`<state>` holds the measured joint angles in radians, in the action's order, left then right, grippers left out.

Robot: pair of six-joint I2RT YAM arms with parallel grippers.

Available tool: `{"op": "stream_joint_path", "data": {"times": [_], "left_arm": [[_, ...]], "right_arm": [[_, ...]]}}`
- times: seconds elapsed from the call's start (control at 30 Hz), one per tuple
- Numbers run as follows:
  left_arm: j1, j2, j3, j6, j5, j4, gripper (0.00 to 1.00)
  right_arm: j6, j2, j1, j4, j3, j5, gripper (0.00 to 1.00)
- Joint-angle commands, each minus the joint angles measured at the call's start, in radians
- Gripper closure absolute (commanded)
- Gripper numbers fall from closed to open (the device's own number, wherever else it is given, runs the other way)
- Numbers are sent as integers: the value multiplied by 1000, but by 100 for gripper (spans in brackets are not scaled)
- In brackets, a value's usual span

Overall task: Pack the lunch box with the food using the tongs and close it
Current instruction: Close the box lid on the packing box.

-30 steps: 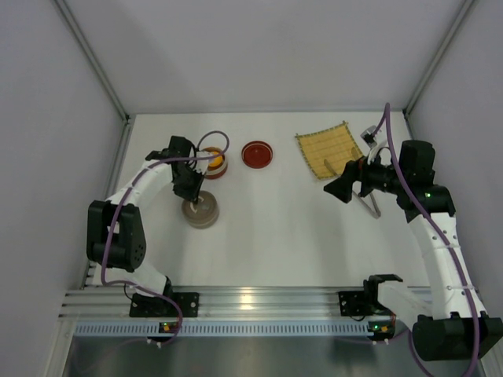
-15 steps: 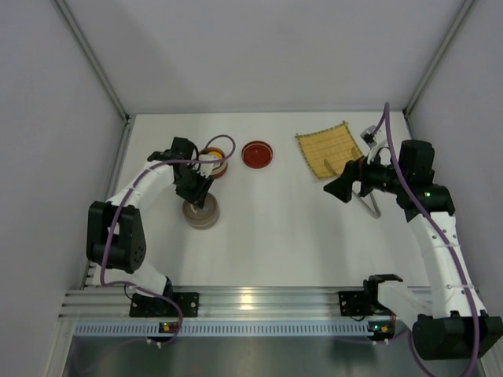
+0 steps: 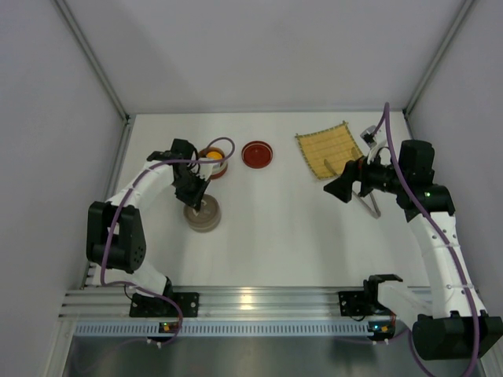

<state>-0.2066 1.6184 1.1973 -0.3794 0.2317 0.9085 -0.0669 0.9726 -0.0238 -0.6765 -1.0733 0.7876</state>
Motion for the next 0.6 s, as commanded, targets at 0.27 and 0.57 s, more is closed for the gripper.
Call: {"op": "stream_joint_path", "data": {"times": [0.27,0.57], "left_arm": [[-5,-26,70,74,26,104,100],[-4,-86,39,119,9,52,100]], "right_arm": [[-2,-3,15,40,-30,12,1],[6,-5,13,51,-19,18,1]]}}
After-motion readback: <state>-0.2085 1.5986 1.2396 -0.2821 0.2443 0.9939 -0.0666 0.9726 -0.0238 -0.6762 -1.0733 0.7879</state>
